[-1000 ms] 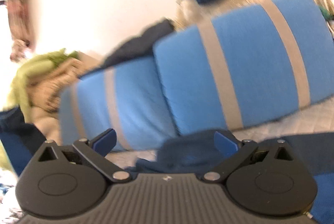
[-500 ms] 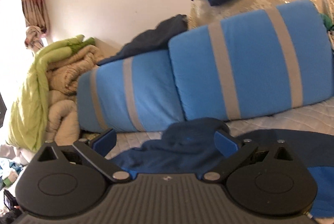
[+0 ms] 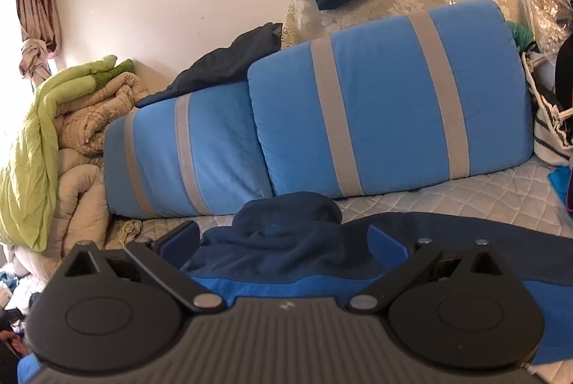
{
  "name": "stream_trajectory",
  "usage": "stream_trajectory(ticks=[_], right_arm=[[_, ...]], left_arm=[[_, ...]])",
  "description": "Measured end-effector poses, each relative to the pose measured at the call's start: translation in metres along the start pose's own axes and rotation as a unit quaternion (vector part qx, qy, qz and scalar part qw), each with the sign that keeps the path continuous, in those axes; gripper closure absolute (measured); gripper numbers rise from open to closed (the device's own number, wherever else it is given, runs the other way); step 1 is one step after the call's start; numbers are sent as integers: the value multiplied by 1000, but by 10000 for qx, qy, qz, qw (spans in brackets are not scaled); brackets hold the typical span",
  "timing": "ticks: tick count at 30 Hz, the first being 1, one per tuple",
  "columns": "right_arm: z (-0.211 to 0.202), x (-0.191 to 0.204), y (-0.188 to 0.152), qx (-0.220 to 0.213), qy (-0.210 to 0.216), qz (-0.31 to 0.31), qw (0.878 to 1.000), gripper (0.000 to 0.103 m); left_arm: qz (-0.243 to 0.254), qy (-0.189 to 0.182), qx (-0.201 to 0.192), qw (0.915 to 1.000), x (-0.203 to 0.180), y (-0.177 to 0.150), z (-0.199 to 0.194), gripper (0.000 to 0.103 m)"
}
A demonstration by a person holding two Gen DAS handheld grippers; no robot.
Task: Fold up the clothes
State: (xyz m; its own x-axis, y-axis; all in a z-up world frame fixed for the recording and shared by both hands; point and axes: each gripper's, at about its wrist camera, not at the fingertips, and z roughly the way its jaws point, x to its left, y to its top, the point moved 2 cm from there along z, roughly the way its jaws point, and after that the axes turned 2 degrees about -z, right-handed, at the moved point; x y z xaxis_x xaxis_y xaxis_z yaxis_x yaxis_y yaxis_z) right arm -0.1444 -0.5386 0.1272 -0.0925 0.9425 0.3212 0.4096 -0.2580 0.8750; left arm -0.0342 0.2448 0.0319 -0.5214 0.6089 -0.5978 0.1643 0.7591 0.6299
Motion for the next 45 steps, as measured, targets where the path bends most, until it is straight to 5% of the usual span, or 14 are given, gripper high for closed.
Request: stream_trajectory(ticks=[8,12,20,26,30,35,39,45], right_arm=[[-7,1,-4,8,-42,-20,10000,0],[-4,2,-5,60,-107,-9,9999,0],[-2,-3,-4,133,-324,8,9994,0],[-6,-8,-2,19,-393,67,9992,0],[-11,-13,2,-82,-419,107,9990,0],[-22,-20,10,-219,-447,95,9987,0],[-30,-25,12,-271,-433,175,9985,0],[-63,-37,32,-923,-545,183,9941,0]], left_arm=[[750,-469,31,9961,-42,23,20,50],[1125,-643,481,9904,-63,21,56,50],[1343,131,942,9864,-62,21,128,51],[1841,256,729,9799,-81,11,106,46],[1848,-129,587,9809,-87,11,70,31],[2080,-620,579,9744,-110,5,24,28],[2357,-1121,834,9617,-135,-9,-5,28],[3055,-1686,1295,9281,-173,-49,-36,28]])
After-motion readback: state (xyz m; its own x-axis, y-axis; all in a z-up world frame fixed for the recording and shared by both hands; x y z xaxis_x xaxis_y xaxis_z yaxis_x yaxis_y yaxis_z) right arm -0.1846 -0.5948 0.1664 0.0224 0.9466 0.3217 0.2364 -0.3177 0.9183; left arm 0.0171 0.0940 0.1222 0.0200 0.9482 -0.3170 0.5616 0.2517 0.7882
